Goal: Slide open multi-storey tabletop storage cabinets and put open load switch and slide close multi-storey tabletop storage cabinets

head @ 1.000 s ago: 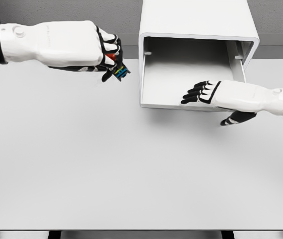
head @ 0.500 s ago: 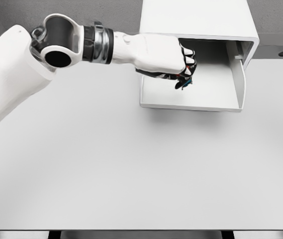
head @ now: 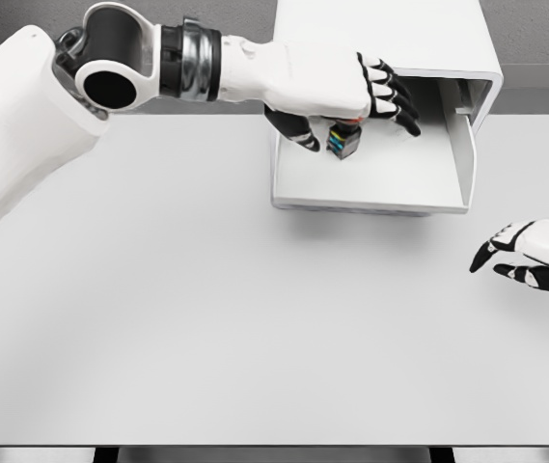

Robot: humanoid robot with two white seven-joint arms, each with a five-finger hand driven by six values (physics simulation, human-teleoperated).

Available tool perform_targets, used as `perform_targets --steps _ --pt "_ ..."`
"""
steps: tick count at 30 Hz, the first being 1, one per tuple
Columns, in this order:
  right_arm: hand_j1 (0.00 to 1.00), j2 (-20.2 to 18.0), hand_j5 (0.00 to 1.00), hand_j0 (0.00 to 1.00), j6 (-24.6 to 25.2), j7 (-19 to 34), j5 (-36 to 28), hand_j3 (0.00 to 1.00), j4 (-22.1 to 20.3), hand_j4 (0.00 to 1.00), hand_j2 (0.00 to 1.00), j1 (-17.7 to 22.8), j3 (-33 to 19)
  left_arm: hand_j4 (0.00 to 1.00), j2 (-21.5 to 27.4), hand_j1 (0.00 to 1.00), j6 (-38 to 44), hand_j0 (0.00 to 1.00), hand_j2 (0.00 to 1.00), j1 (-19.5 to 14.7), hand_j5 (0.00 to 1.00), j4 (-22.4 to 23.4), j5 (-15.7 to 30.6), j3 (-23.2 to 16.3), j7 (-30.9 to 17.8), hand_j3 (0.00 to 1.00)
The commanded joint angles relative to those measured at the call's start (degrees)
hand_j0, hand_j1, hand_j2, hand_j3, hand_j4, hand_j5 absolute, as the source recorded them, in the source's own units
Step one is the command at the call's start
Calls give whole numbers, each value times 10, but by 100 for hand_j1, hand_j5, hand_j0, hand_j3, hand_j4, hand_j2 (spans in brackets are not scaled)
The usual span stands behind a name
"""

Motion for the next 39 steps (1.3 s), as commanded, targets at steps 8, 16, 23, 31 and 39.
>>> perform_targets --steps 8,16,23,31,39 --pt "49 4 49 49 2 0 36 49 -41 49 49 -137 196 100 430 100 2 100 100 52 100 -150 131 -2 0 100" --pt "51 24 51 51 2 0 42 51 11 51 51 -250 259 100 366 100 2 100 100 132 100 -103 91 -3 0 100" --pt "54 37 54 54 2 0 36 54 76 54 54 -292 259 100 283 100 2 100 100 158 100 -26 35 -3 0 100" --pt "100 43 100 100 2 0 39 100 76 100 100 -309 267 100 273 100 2 100 100 162 100 -9 24 -3 0 100" --pt "100 16 100 100 2 0 40 100 18 100 100 -280 268 100 273 100 2 100 100 162 100 -9 24 -3 0 100"
